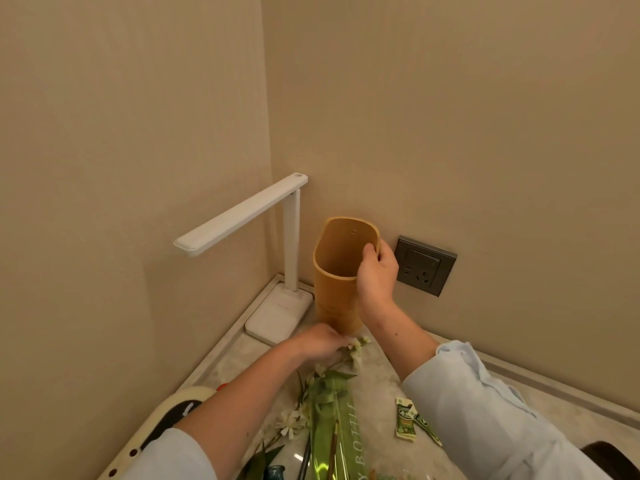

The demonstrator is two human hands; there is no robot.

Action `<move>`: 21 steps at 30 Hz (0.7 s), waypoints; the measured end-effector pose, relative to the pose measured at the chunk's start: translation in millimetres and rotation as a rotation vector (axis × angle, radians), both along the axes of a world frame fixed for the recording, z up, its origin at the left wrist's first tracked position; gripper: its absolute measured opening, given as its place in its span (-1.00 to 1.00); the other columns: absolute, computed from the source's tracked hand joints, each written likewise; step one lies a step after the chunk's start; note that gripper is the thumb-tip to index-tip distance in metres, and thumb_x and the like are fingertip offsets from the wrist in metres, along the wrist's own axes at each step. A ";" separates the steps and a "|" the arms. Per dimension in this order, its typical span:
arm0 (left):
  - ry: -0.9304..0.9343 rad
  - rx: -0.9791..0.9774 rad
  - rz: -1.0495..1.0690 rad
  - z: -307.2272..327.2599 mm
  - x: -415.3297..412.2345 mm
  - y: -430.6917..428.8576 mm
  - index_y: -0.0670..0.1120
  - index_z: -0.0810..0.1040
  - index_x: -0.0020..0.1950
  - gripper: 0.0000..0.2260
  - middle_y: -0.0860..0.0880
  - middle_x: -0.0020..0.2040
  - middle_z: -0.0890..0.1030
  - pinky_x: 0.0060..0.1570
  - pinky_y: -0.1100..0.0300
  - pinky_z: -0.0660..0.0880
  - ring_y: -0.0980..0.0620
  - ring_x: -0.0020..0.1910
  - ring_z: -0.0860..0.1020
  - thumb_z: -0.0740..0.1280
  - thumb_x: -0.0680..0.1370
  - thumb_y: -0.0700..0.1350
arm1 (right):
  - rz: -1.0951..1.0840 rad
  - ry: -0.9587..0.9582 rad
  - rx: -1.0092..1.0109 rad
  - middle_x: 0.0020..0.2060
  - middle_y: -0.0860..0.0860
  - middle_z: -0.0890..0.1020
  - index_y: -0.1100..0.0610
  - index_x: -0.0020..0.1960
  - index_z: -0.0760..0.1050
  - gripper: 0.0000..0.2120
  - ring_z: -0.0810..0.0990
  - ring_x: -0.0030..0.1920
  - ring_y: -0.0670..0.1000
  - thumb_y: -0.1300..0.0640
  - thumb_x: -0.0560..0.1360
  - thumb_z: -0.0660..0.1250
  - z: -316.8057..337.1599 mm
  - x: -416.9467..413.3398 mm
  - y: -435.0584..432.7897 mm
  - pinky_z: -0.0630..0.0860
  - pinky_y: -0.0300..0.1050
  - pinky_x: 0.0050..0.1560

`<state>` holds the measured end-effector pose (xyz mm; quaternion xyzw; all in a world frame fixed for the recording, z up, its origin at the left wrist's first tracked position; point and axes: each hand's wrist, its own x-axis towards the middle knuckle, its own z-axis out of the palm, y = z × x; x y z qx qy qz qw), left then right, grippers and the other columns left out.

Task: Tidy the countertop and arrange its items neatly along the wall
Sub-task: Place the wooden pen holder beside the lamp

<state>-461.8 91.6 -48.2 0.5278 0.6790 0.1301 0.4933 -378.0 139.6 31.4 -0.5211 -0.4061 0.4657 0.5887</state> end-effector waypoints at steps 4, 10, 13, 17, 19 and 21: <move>-0.018 0.005 0.112 -0.7 -5.7 -0.9 -0.03 0.36 -0.41 -0.68 0.00 -0.42 0.35 -0.35 0.22 0.26 0.07 -0.43 0.31 0.22 0.56 -0.15 | -0.043 0.003 -0.020 0.08 0.02 0.60 0.13 0.25 0.52 -0.72 0.54 0.07 -0.01 0.19 0.65 0.10 -2.8 -7.4 1.5 0.41 -0.15 0.10; -0.089 0.003 0.264 -6.4 -2.7 0.1 -0.26 0.55 0.08 -0.72 -0.09 -0.26 0.51 -0.23 0.09 0.49 -0.04 -0.29 0.49 0.20 0.46 -0.17 | 0.018 -0.070 -0.052 0.16 0.05 0.56 0.10 0.32 0.43 -0.72 0.51 0.13 0.01 0.14 0.64 0.13 -11.4 -4.4 -1.4 0.38 -0.12 0.12; -0.209 -0.026 0.358 -7.5 -0.9 1.0 -0.16 0.45 0.20 -0.71 -0.17 0.01 0.60 0.10 -0.03 0.59 -0.12 -0.03 0.61 0.18 0.50 -0.19 | 0.156 -0.118 -0.152 0.31 0.06 0.47 0.05 0.42 0.32 -0.55 0.46 0.27 0.05 -0.02 0.56 0.24 -20.1 0.4 -7.9 0.38 0.01 0.31; -0.266 0.019 0.436 -21.0 -4.4 13.8 -0.11 0.34 0.37 -0.43 -0.18 0.12 0.60 0.12 -0.08 0.58 -0.15 0.05 0.61 0.20 0.34 -0.08 | 0.301 -0.115 -0.352 0.40 0.01 0.37 -0.02 0.49 0.17 -0.24 0.40 0.30 0.08 -0.27 0.39 0.29 -26.0 3.3 -18.8 0.34 0.14 0.34; -0.273 0.020 0.442 -6.9 -1.5 5.4 -0.12 0.34 0.36 -0.48 -0.18 0.11 0.60 0.11 -0.05 0.59 -0.15 0.05 0.60 0.22 0.39 -0.08 | 0.376 -0.113 -0.369 0.38 0.02 0.42 0.00 0.46 0.23 -0.46 0.41 0.22 0.05 -0.19 0.56 0.18 -20.1 5.8 -19.6 0.34 0.11 0.28; -0.256 0.025 0.461 4.7 0.8 -2.3 -0.16 0.32 0.37 -0.57 -0.19 0.14 0.58 0.10 0.01 0.58 -0.14 0.09 0.59 0.23 0.51 -0.13 | 0.430 -0.159 -0.392 0.41 0.02 0.39 0.02 0.48 0.22 -0.51 0.39 0.32 0.10 -0.15 0.62 0.08 -14.1 9.1 -16.4 0.31 0.17 0.35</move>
